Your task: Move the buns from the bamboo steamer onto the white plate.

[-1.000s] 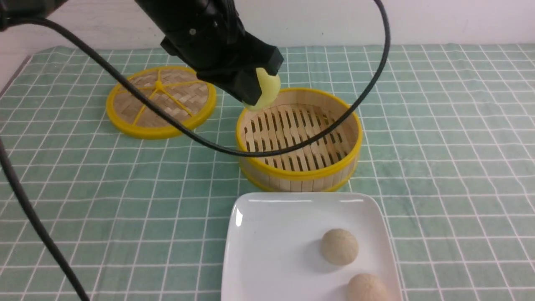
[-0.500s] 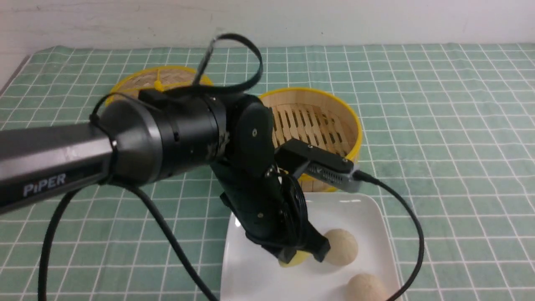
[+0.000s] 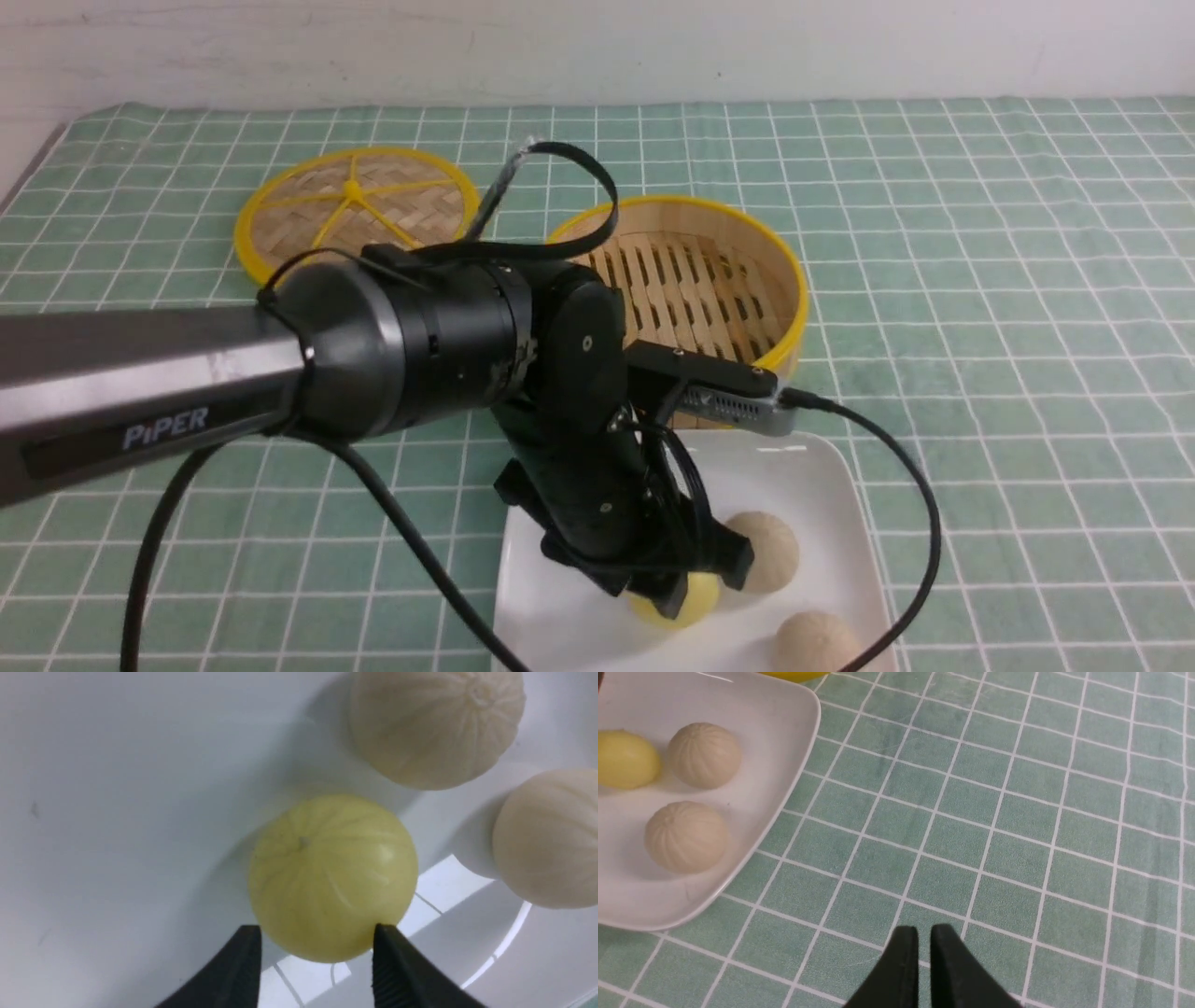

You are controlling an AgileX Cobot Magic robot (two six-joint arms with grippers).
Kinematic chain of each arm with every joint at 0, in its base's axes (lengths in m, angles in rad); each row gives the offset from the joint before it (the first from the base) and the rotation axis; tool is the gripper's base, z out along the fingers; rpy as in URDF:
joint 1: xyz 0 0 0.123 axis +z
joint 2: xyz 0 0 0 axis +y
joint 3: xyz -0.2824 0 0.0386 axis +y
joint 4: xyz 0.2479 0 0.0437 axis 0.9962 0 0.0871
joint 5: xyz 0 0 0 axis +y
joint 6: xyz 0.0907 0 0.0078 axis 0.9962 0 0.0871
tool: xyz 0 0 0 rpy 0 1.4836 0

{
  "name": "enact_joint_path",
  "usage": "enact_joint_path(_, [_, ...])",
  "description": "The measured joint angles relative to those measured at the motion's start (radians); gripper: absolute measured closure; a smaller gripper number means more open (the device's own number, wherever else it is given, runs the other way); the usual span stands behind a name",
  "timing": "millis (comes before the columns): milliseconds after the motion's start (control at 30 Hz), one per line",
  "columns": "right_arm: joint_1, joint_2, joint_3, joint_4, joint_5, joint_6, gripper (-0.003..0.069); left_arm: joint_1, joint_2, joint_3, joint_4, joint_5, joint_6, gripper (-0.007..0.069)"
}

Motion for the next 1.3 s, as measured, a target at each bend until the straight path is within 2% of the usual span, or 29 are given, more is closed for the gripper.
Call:
enact_joint_path(100, [0.000, 0.000, 0.000, 0.000, 0.000, 0.000, 0.0586, 0.000, -0.017, -0.019, 0.007, 0.014, 0.002, 0.0165])
enact_joint_path(167, [0.000, 0.000, 0.000, 0.002, 0.000, 0.000, 0.0585, 0.000, -0.042, -0.041, 0.029, 0.039, 0.003, 0.0139])
enact_joint_path(267, [0.000, 0.000, 0.000, 0.038, -0.010, 0.000, 0.0594, 0.000, -0.100, -0.082, 0.084, 0.070, -0.013, 0.0146])
enact_joint_path(367, [0.000, 0.000, 0.001, 0.081, -0.070, 0.000, 0.0629, 0.000, -0.149, -0.104, 0.134, 0.081, -0.055, 0.0195])
enact_joint_path(433, [0.000, 0.000, 0.001, 0.129, -0.170, 0.000, 0.0669, 0.000, -0.187, -0.114, 0.177, 0.086, -0.091, 0.0277])
enact_joint_path(500, [0.000, 0.000, 0.003, 0.140, -0.267, -0.001, 0.0673, 0.000, -0.209, -0.117, 0.213, 0.090, -0.112, 0.0363])
enact_joint_path(600, [0.000, 0.000, 0.024, 0.107, -0.428, -0.032, 0.0673, 0.000, -0.223, -0.118, 0.236, 0.095, -0.124, 0.0524])
enact_joint_path(667, [0.000, 0.000, 0.046, 0.076, -0.492, -0.042, 0.0673, 0.000, -0.223, -0.118, 0.236, 0.099, -0.125, 0.0593])
enact_joint_path(833, [0.000, 0.000, 0.098, 0.040, -0.584, -0.048, 0.0672, 0.000, -0.223, -0.118, 0.236, 0.101, -0.127, 0.0623])
enact_joint_path(1300, [0.000, 0.000, 0.108, 0.035, -0.583, -0.049, 0.0667, 0.000, -0.223, -0.118, 0.236, 0.103, -0.128, 0.0617])
